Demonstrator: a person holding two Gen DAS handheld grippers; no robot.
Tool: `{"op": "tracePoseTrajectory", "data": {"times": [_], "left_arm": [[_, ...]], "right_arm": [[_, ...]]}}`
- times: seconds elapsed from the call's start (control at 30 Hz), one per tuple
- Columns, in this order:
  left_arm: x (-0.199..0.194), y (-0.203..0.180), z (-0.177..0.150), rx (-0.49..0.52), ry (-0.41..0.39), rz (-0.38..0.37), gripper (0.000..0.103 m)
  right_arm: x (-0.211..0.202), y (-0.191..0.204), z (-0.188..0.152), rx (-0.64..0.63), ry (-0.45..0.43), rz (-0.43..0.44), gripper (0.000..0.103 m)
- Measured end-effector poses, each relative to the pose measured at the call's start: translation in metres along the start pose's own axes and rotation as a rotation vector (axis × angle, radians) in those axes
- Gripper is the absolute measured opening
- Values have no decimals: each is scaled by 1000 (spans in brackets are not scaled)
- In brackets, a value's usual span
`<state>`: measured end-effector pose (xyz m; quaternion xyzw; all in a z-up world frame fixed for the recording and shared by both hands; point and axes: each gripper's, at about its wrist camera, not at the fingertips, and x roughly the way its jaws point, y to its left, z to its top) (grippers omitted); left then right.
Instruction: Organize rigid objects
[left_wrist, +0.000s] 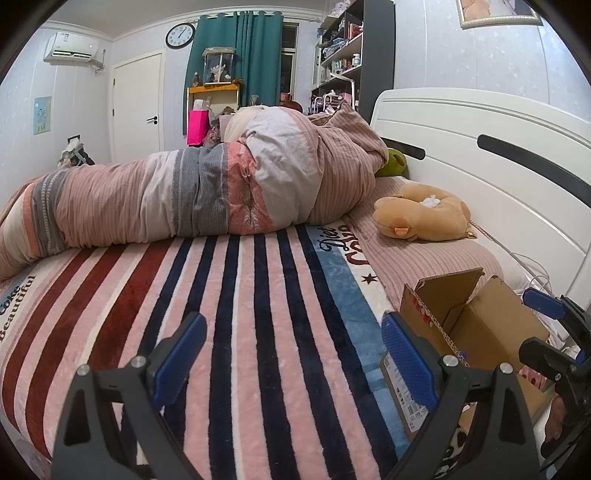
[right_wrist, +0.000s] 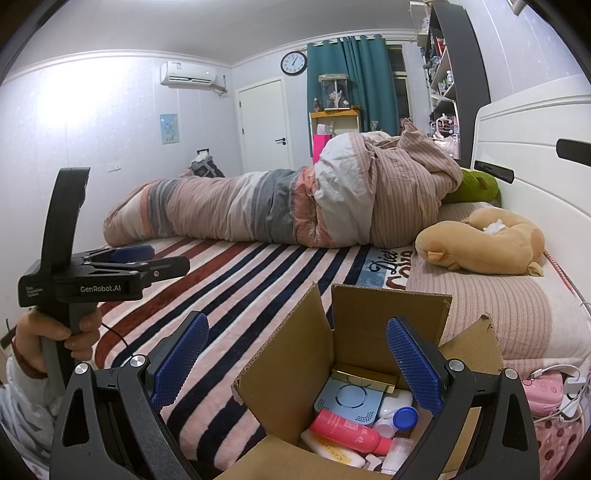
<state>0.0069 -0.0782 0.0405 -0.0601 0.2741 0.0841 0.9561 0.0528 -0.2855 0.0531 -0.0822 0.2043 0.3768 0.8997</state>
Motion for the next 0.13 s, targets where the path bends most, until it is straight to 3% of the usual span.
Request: {"op": "tracePoseTrajectory", "data": {"times": [0.13], "left_arm": [[0, 0, 0, 1, 1, 1, 94]], "right_arm": [[-1, -1, 1, 1, 0, 1, 97]]}}
